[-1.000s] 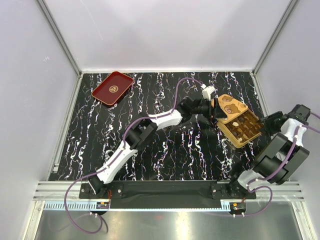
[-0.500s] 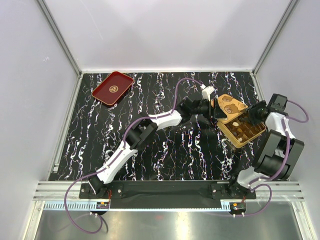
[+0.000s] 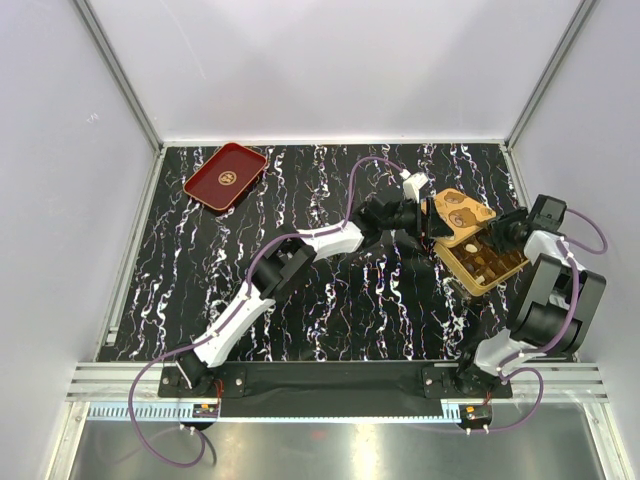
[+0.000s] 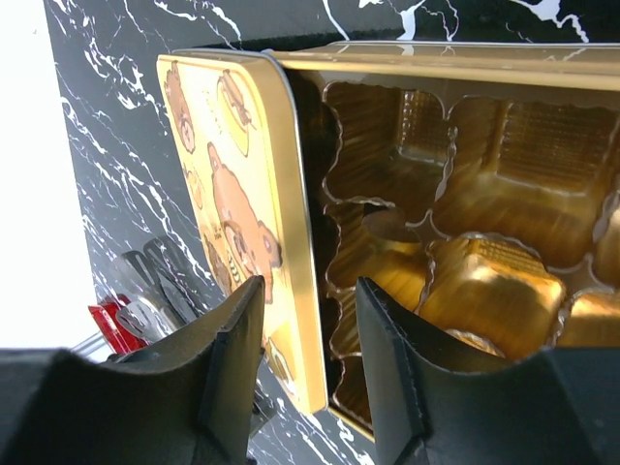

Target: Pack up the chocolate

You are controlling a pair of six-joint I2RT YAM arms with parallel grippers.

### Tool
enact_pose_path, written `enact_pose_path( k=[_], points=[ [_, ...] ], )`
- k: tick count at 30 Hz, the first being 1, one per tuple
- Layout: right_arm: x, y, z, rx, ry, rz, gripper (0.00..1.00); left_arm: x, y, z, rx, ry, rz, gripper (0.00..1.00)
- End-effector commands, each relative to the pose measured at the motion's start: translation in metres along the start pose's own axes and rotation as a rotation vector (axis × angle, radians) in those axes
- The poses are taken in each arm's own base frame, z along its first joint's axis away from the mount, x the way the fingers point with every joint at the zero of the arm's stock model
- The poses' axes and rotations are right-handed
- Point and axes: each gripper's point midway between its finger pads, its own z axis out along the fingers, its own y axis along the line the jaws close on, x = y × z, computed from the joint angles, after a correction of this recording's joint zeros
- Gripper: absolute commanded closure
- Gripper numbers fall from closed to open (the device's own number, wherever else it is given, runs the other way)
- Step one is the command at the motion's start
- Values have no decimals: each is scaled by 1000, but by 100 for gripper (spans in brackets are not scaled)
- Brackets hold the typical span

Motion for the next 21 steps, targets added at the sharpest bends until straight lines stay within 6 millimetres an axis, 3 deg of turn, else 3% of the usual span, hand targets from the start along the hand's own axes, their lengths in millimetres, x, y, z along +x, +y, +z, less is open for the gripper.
enact_pose_path(
  k=[1,21],
  points=[
    [-3,10,7,-53,-22,8,51,-11,-19,-1,31,-31,31,32],
    [-1,14,23,-105,-25,-18,58,-7,-20,2,29,-26,30,33]
  ],
)
